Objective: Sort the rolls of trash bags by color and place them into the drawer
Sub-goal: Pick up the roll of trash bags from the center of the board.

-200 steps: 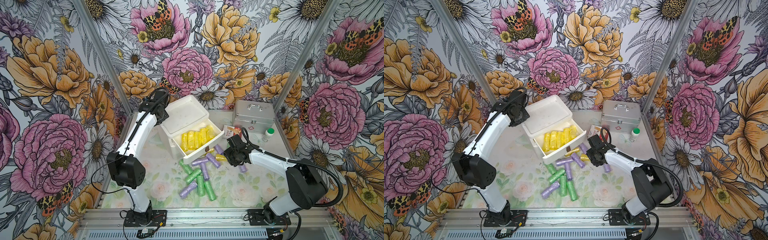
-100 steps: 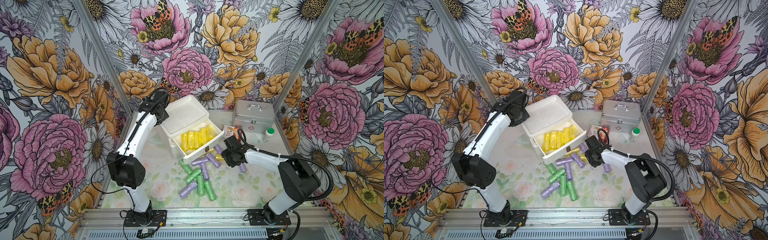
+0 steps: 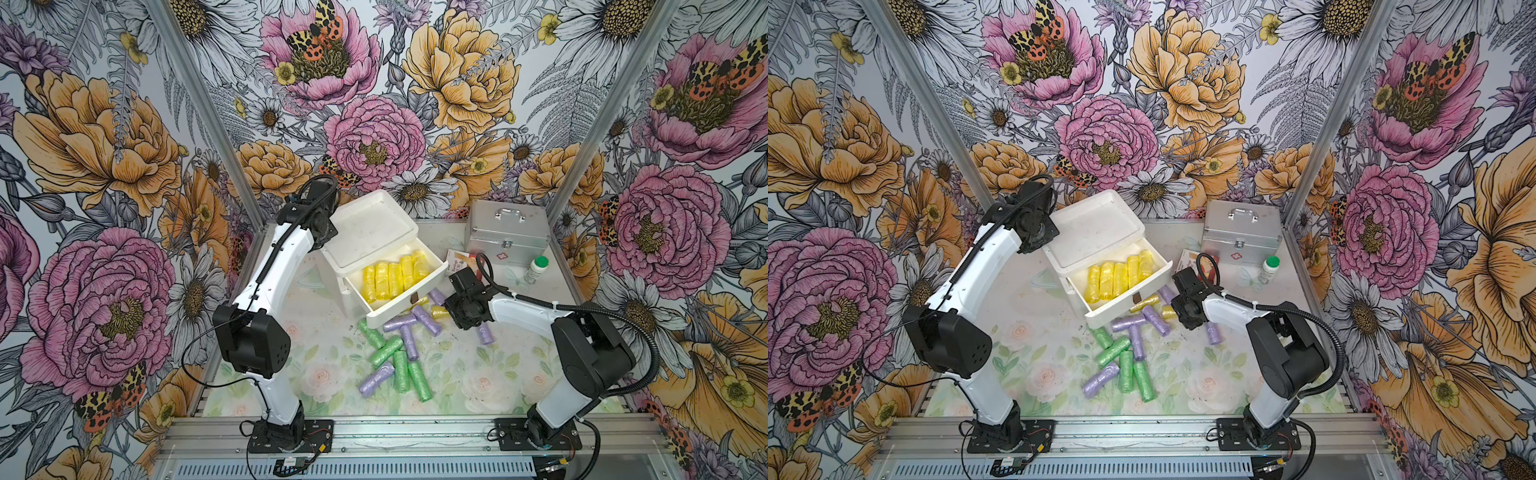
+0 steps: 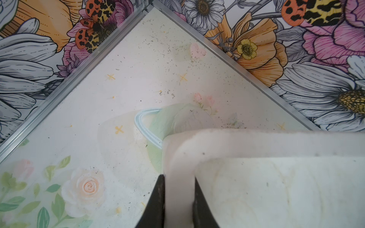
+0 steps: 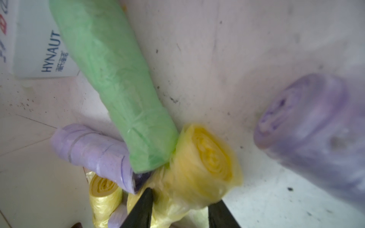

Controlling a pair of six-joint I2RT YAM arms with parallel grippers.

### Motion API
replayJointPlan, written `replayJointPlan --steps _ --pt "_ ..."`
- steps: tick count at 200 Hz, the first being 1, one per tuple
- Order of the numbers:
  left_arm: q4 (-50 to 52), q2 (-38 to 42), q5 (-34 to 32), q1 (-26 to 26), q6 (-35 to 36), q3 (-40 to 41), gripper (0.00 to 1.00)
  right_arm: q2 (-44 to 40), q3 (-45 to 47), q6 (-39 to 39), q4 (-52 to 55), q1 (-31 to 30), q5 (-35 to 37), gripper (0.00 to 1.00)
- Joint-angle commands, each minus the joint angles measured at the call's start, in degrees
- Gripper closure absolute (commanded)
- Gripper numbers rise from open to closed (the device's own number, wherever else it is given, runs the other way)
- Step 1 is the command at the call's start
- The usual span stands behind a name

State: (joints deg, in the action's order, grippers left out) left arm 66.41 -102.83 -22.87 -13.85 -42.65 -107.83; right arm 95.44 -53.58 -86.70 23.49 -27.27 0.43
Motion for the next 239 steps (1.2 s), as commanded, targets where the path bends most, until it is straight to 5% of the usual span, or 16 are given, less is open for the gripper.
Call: replayJointPlan --steps 1,39,71,171,239 --pt "-2.78 -6.84 17.56 -0.57 -6.78 4.3 1.0 1.83 -1.65 2.05 0.99 0.69 1.99 0.53" --pt "-2.79 -6.95 17.51 -0.72 -6.83 4.12 1.0 3.67 -2.14 3.57 1.0 0.98 1.86 0.66" --pt "-2.78 -6.97 17.5 -0.74 -6.91 4.29 1.0 3.95 -2.23 5.72 1.04 1.04 1.46 0.9" --pt "-2.87 -8.8 18.69 -0.74 -6.79 2.34 1.0 -22.44 7.47 10.5 2.14 -1.98 7.9 0.86" --pt "-2.8 -9.77 18.49 -0.83 -6.98 1.47 1.0 -37.16 2.71 20.34 9.61 -5.98 7.62 0.87"
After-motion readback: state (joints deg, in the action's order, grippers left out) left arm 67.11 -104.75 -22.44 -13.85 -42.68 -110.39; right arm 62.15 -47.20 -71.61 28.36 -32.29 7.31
